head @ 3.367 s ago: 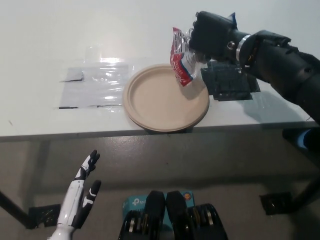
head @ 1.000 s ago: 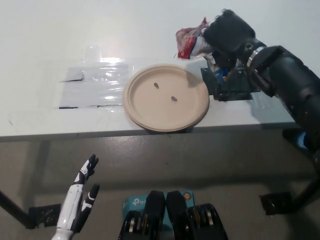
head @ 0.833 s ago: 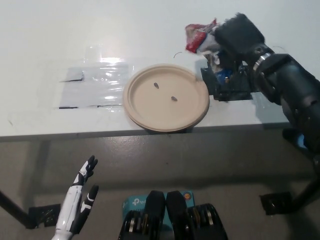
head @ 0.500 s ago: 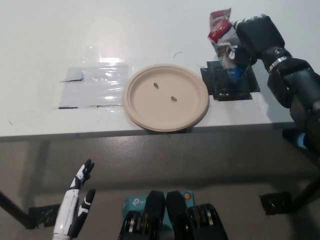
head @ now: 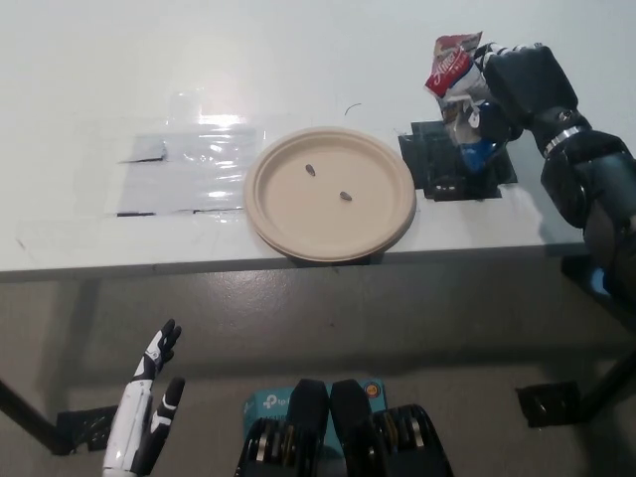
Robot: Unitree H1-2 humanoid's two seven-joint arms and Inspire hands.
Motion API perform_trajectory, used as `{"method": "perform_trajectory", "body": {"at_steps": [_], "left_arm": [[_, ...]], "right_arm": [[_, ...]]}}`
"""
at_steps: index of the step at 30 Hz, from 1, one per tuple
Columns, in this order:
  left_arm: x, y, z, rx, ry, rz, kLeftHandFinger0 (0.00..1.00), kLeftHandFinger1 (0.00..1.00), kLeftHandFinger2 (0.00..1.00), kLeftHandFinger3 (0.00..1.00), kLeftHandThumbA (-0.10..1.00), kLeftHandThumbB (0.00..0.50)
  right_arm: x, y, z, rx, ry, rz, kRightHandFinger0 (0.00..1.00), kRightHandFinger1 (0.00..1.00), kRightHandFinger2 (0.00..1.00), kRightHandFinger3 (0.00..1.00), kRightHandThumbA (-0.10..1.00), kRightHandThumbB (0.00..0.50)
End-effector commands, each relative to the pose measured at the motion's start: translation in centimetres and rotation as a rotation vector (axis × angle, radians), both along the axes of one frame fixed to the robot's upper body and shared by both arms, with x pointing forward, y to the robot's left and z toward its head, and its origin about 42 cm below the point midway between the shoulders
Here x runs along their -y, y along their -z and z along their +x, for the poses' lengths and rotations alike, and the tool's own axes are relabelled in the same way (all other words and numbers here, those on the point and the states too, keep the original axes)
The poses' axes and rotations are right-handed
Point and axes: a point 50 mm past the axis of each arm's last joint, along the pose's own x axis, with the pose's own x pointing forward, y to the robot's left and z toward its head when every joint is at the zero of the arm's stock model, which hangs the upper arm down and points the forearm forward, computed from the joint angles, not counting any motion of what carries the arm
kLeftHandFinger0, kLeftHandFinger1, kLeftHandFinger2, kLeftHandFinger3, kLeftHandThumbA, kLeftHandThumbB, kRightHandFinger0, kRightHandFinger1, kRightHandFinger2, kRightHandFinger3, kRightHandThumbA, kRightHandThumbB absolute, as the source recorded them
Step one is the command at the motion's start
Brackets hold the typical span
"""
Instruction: The robot picks up a small bag of sunflower seeds on the right hand side and take it to the empty plate on the left hand side then pours some sunflower seeds on to the plate.
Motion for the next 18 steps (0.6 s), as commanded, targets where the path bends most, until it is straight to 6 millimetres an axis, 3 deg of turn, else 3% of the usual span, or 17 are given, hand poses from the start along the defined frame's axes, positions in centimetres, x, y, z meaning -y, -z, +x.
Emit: {"method": "perform_trajectory", "body": {"at_steps": [1, 2, 3, 4, 5, 6, 7, 10, 18], "left_arm": [[-0.3, -0.7, 0.0, 0.062, -0.019, -0.017, 1.00, 1.00, 1.00, 1.00, 1.00, 0.343], [-0.3, -0.7, 0.0, 0.061, -0.018, -0.018, 1.00, 1.00, 1.00, 1.00, 1.00, 0.350], [-0.3, -0.7, 0.0, 0.061, -0.018, -0.017, 1.00, 1.00, 1.00, 1.00, 1.00, 0.352], [-0.4, -0.7, 0.0, 0.062, -0.019, -0.015, 1.00, 1.00, 1.00, 1.00, 1.00, 0.356], [-0.4, -0.8, 0.1, 0.064, -0.018, -0.018, 1.00, 1.00, 1.00, 1.00, 1.00, 0.356], [-0.4, -0.8, 0.1, 0.064, -0.016, -0.014, 1.00, 1.00, 1.00, 1.00, 1.00, 0.352], [-0.4, -0.8, 0.1, 0.065, -0.018, -0.008, 1.00, 1.00, 1.00, 1.00, 1.00, 0.358], [-0.5, -0.8, 0.1, 0.065, -0.023, -0.019, 1.00, 1.00, 1.00, 1.00, 1.00, 0.370], [-0.8, -0.6, -0.1, 0.062, -0.033, -0.016, 1.00, 1.00, 1.00, 1.00, 1.00, 0.372]], "right_arm": [[0.3, -1.0, 0.0, 0.086, 0.000, 0.061, 0.00, 0.42, 0.84, 0.75, -0.10, 0.180], [0.2, -0.8, 0.0, 0.074, 0.011, 0.053, 0.02, 0.44, 0.82, 0.78, -0.10, 0.218], [0.1, -0.2, 0.0, 0.043, 0.043, 0.031, 0.08, 0.49, 0.83, 0.73, 0.08, 0.243], [0.0, 0.4, 0.0, -0.002, 0.067, 0.030, 0.30, 0.70, 0.90, 0.81, 0.33, 0.317], [-0.1, 0.9, 0.1, -0.071, 0.086, 0.040, 0.57, 0.98, 1.00, 1.00, 0.44, 0.399], [-0.1, 1.4, 0.1, -0.125, 0.097, 0.049, 0.94, 1.00, 1.00, 1.00, 0.54, 0.418], [-0.1, 1.6, 0.0, -0.145, 0.099, 0.044, 1.00, 1.00, 1.00, 1.00, 0.63, 0.464], [-0.4, 2.4, -0.1, -0.209, 0.103, 0.046, 1.00, 1.00, 1.00, 1.00, 0.78, 0.500], [-1.3, 3.1, -0.3, -0.267, 0.089, 0.070, 1.00, 1.00, 1.00, 1.00, 0.78, 0.500]]}}
